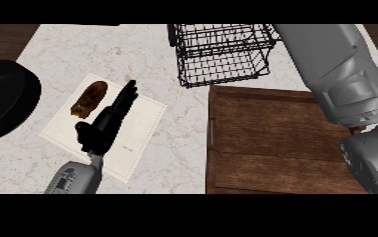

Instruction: Pick the squash from the tray and place it in the tiered basket

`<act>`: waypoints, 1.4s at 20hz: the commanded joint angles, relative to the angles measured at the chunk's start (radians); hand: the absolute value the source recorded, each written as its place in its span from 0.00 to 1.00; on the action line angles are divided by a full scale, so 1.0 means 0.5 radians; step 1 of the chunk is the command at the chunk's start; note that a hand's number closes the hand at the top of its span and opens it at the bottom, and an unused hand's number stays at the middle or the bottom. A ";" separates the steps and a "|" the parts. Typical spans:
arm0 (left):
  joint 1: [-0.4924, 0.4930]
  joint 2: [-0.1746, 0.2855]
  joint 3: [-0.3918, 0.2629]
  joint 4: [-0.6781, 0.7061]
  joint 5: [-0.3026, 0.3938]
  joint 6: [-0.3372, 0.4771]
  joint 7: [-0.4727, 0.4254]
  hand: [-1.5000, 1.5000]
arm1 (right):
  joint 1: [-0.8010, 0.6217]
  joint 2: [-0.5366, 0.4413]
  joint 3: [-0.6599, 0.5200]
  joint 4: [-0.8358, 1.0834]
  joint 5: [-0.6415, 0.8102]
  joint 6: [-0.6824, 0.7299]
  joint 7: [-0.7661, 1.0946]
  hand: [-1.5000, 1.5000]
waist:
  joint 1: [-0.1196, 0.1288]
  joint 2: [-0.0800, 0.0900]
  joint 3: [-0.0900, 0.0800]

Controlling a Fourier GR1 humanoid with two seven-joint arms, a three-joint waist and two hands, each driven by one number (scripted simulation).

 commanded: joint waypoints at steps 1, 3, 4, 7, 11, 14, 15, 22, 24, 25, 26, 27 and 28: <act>0.063 0.033 -0.009 -0.048 -0.022 -0.033 -0.018 0.50 | -0.100 0.084 -0.076 0.125 -0.054 -0.025 0.022 1.00 | 0.021 0.003 0.000; -0.060 -0.025 0.005 -0.029 -0.006 -0.003 0.062 0.50 | -0.108 0.090 -0.095 0.186 -0.061 -0.024 0.003 1.00 | 0.021 0.014 0.000; -0.001 -0.031 -0.014 -0.014 -0.028 0.002 0.045 0.50 | -0.086 0.090 -0.125 0.181 -0.094 -0.005 -0.001 1.00 | 0.001 0.004 0.000; 0.070 0.070 0.072 -0.009 0.015 -0.080 -0.036 0.50 | -0.079 0.154 -0.175 0.221 -0.160 0.065 0.122 1.00 | -0.013 -0.007 0.000; -0.014 -0.031 0.010 0.013 -0.026 -0.017 0.019 0.50 | -0.195 0.183 -0.403 0.381 -0.374 0.081 0.536 0.00 | 0.006 0.004 -0.001; 0.020 -0.006 0.049 -0.009 -0.022 -0.012 0.016 0.50 | -0.126 0.110 -0.490 0.374 -0.468 0.136 0.539 0.00 | -0.014 -0.005 0.001; 0.038 -0.078 -0.016 -0.026 -0.086 0.061 0.016 0.50 | -0.176 0.148 -0.517 0.353 -0.500 0.101 0.580 0.00 | -0.015 -0.008 0.001; -0.021 -0.039 0.056 0.042 -0.025 -0.036 0.011 0.50 | -0.039 -0.051 -0.491 0.188 -0.429 -0.284 0.397 0.00 | -0.051 -0.004 0.001; 0.082 0.014 0.081 -0.023 -0.015 -0.050 -0.026 0.50 | -0.044 -0.157 -0.460 0.160 -0.365 -0.447 0.415 0.00 | -0.034 -0.008 0.000; 0.056 0.001 0.071 -0.051 -0.021 -0.030 0.024 0.50 | -0.003 -0.140 -0.456 0.138 -0.342 -0.605 0.370 0.00 | -0.036 -0.009 0.001; 0.077 -0.044 0.044 -0.021 -0.033 -0.017 -0.012 0.50 | 0.022 -0.245 -0.465 0.130 -0.332 -0.619 0.334 0.00 | -0.033 0.003 0.001; 0.057 -0.022 0.052 -0.044 -0.052 -0.001 0.017 0.50 | -0.028 -0.223 -0.506 0.099 -0.368 -0.724 0.402 0.00 | -0.050 -0.015 0.001; 0.047 -0.046 0.039 -0.034 -0.045 -0.010 0.016 0.50 | -0.036 -0.297 -0.525 0.084 -0.370 -0.753 0.362 0.00 | -0.035 -0.003 0.001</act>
